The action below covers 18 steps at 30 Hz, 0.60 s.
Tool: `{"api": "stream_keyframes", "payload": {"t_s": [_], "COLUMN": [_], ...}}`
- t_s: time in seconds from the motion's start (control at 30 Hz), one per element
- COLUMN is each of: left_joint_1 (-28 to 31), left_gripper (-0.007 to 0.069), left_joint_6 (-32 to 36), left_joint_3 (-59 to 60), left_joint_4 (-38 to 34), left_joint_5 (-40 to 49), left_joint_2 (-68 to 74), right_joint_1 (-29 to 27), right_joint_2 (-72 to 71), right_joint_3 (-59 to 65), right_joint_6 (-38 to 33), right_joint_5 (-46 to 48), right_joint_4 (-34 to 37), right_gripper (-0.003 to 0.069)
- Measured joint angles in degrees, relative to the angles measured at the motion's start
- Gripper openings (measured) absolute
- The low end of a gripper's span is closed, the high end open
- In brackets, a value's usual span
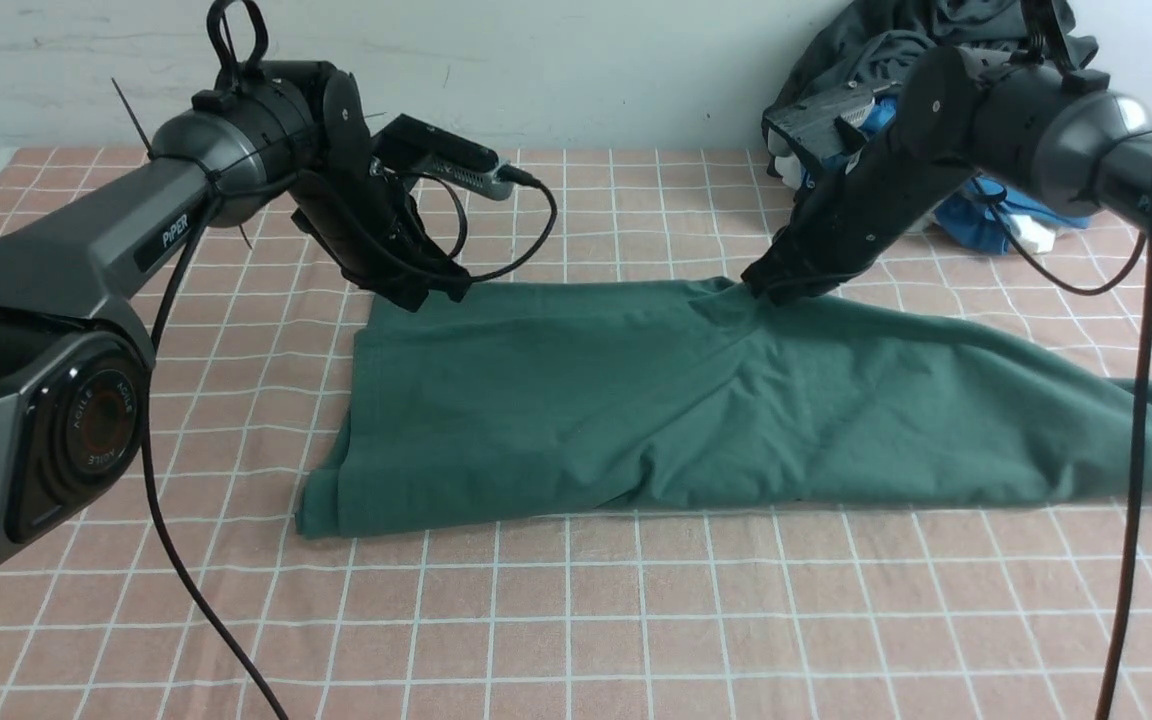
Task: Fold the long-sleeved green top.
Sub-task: Use both arms to drag the lower edge of the fabric forward and fold it over the upper edge
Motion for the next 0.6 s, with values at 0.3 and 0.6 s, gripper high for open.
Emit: {"api": "stream_keyframes", "payload": {"t_s": [0.3,0.6], "left_joint_1": [0.4,-0.7], "left_gripper": [0.0329,0.0021], "left_joint_6": [1.9,1.9], "left_joint_3": [-0.3,-0.3], "left_joint_4": [0.0,0.6], "left_joint_5": [2.1,2.2], "left_joint_2": [2.7,2.7], "right_joint_1": [0.0,0.0], "right_joint_2": [0.0,0.0], "right_joint_3": [0.0,0.0], "right_joint_6": [0.0,0.0], "right_joint_5": [1.0,1.7], "right_joint_4": [1.0,1.4], "right_gripper": [0.0003,0.0008]}}
